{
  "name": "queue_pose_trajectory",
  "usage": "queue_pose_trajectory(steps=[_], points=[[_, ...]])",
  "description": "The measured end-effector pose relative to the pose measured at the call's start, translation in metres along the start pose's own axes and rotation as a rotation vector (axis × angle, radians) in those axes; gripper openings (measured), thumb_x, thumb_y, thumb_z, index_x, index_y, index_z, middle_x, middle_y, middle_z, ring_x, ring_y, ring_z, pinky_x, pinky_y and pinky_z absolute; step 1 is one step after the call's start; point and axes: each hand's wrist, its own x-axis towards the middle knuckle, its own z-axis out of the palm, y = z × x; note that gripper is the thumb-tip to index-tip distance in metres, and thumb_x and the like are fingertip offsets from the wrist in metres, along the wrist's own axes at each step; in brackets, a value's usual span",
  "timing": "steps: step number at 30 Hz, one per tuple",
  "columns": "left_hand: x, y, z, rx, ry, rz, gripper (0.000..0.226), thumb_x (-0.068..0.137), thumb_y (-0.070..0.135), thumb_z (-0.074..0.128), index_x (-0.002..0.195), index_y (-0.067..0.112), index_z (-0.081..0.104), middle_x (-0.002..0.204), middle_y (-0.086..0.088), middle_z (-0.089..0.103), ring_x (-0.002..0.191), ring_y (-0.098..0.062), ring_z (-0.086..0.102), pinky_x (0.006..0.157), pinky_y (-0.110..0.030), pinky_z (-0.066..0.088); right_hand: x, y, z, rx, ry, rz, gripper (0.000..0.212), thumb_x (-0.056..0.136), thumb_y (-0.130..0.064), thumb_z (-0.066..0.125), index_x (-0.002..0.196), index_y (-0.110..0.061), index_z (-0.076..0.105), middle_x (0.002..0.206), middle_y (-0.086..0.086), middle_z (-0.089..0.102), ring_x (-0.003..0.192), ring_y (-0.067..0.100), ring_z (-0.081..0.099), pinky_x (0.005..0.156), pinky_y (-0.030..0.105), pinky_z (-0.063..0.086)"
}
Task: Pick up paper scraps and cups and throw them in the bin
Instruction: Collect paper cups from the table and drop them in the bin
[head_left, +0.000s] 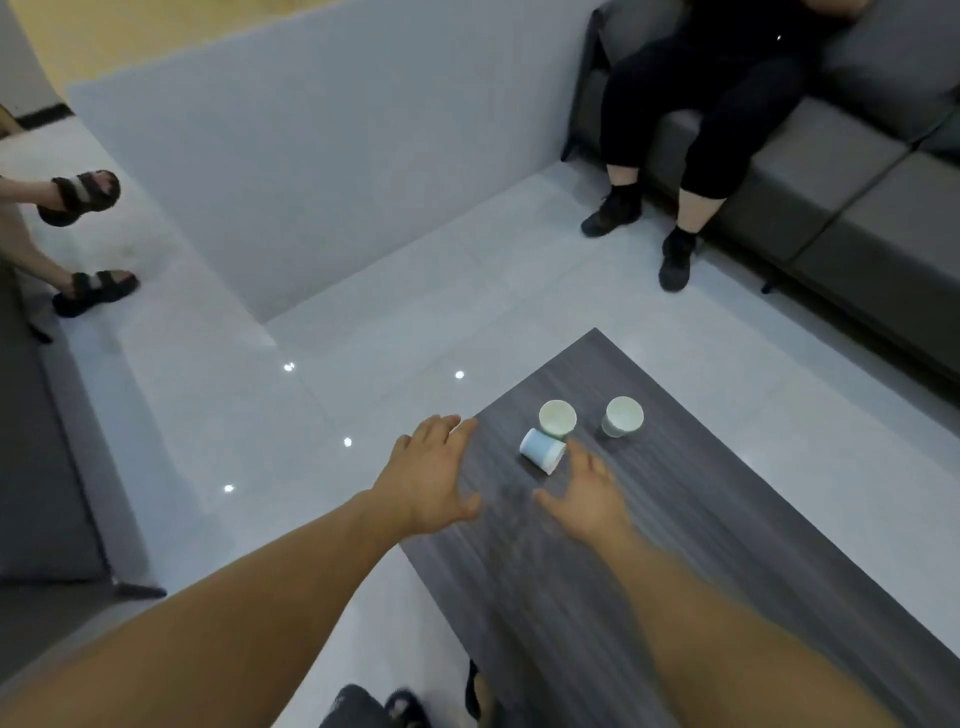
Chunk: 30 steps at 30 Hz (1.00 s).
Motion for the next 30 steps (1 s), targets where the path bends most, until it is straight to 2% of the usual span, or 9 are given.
queue_pose_trajectory(steps=[3,9,12,16,19,23,25,27,30], points=[[0.058,-0.007,0.021,0.019,-0.042,0.059,0.094,0.080,0.053,0.060,0.152,0.019,0.011,0.157,-0.003,0.016,0.145,-0.021,0.011,0.116,-0.041,0.020,0.054,0.016,0.015,0.050,0.013,0.014,0.095,0.082,-0.041,0.070,0.155,-0.020,0.012,0.156,0.010,0.025,0.141,0.030,0.025,0.112,0.042,0.028],[0.140,-0.025,0.081,0.018,-0.118,0.111,0.094,0.081,0.052,0.061,0.152,0.019,0.009,0.157,-0.002,0.015,0.145,-0.021,0.012,0.116,-0.042,0.021,0.130,0.051,0.070,0.131,0.041,0.014,0.114,0.075,-0.043,0.078,0.155,-0.024,0.000,0.157,0.011,0.020,0.142,0.030,0.022,0.114,0.047,0.028],[0.154,-0.031,0.113,0.002,-0.137,0.118,0.094,0.081,0.051,0.063,0.152,0.020,0.010,0.156,-0.002,0.016,0.144,-0.020,0.013,0.116,-0.039,0.020,0.149,0.064,0.096,0.172,0.049,0.028,0.118,0.074,-0.042,0.079,0.154,-0.029,-0.006,0.156,0.008,0.024,0.139,0.029,0.028,0.109,0.046,0.032],[0.164,-0.035,0.142,-0.016,-0.173,0.118,0.095,0.080,0.048,0.064,0.152,0.020,0.010,0.155,-0.002,0.018,0.144,-0.021,0.014,0.116,-0.040,0.021,0.161,0.071,0.115,0.208,0.112,0.042,0.111,0.079,-0.034,0.076,0.154,-0.030,-0.005,0.147,0.007,0.037,0.131,0.029,0.039,0.100,0.046,0.040],[0.170,-0.031,0.148,-0.003,-0.172,0.133,0.094,0.081,0.046,0.064,0.152,0.019,0.009,0.155,-0.003,0.019,0.143,-0.022,0.015,0.116,-0.041,0.022,0.158,0.075,0.115,0.220,0.123,0.012,0.105,0.082,-0.033,0.074,0.155,-0.029,-0.002,0.145,0.008,0.037,0.127,0.026,0.041,0.097,0.042,0.041],[0.171,-0.021,0.143,0.064,-0.163,0.215,0.094,0.081,0.039,0.065,0.152,0.020,0.006,0.156,-0.003,0.014,0.145,-0.022,0.011,0.116,-0.041,0.020,0.135,0.076,0.101,0.223,0.031,-0.093,0.099,0.080,-0.040,0.074,0.154,-0.030,0.008,0.137,0.003,0.039,0.117,0.020,0.047,0.086,0.032,0.041],[0.171,-0.016,0.139,0.105,-0.149,0.264,0.096,0.081,0.039,0.065,0.152,0.020,0.004,0.157,-0.003,0.013,0.146,-0.022,0.010,0.117,-0.041,0.018,0.127,0.069,0.090,0.244,-0.012,-0.157,0.093,0.078,-0.046,0.073,0.151,-0.025,0.020,0.140,0.000,0.042,0.120,0.017,0.049,0.091,0.031,0.044],[0.171,-0.012,0.135,0.134,-0.117,0.323,0.091,0.081,0.039,0.063,0.152,0.019,0.008,0.155,-0.003,0.019,0.144,-0.022,0.015,0.116,-0.039,0.018,0.124,0.057,0.077,0.305,-0.065,-0.215,0.086,0.074,-0.055,0.071,0.145,-0.025,0.032,0.138,-0.005,0.049,0.119,0.010,0.053,0.095,0.031,0.048],[0.170,-0.017,0.131,0.102,-0.042,0.327,0.080,0.080,0.043,0.062,0.146,0.018,0.026,0.142,-0.003,0.039,0.133,-0.022,0.034,0.110,-0.035,0.025,0.127,0.042,0.060,0.371,-0.133,-0.236,0.084,0.068,-0.071,0.061,0.138,-0.030,0.040,0.125,-0.009,0.058,0.102,0.006,0.060,0.088,0.028,0.051]])
